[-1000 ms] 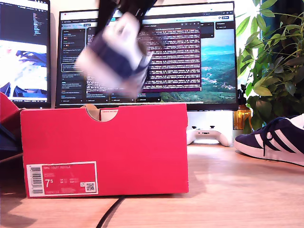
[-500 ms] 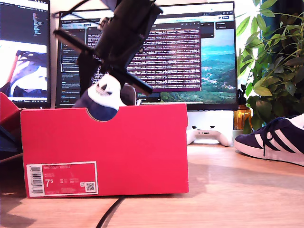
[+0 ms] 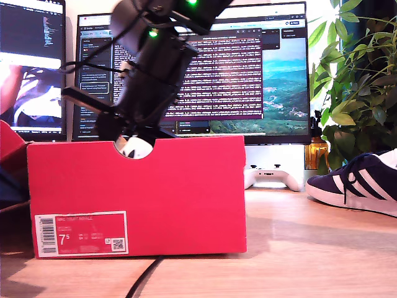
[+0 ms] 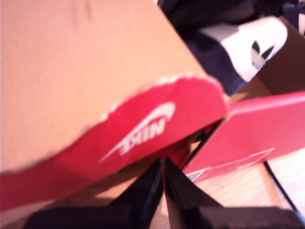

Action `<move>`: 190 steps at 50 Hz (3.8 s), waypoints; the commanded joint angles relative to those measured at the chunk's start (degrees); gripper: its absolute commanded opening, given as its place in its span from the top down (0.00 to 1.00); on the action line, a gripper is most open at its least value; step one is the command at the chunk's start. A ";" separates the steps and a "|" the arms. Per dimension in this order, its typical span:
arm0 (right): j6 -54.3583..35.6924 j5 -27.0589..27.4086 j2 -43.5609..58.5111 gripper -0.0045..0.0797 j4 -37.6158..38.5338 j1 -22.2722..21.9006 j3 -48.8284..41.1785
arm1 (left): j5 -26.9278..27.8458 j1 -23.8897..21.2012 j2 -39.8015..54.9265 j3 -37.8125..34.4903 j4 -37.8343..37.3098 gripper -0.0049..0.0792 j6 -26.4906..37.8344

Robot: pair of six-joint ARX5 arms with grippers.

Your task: Pack the blue shoes by picking the first shoe and placing it inside the red shoebox, left side, then picking and rotating the second shoe and placing it in the shoebox

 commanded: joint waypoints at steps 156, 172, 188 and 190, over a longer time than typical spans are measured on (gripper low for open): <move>29.73 24.33 -22.84 0.26 -56.76 -40.04 -11.93 | -0.09 -0.20 0.24 -1.40 -0.26 0.96 0.42; 30.36 25.62 -22.82 0.26 -51.23 -40.79 -13.60 | -0.09 -0.20 0.24 -1.40 -0.28 0.96 0.44; 29.42 24.44 -22.80 0.26 -46.38 -43.80 -18.84 | -0.09 -0.20 0.24 -1.40 -0.26 0.96 0.42; 28.85 24.09 -22.80 0.27 -45.42 -44.17 -19.76 | -0.09 -0.20 0.24 -1.40 -0.26 0.96 0.44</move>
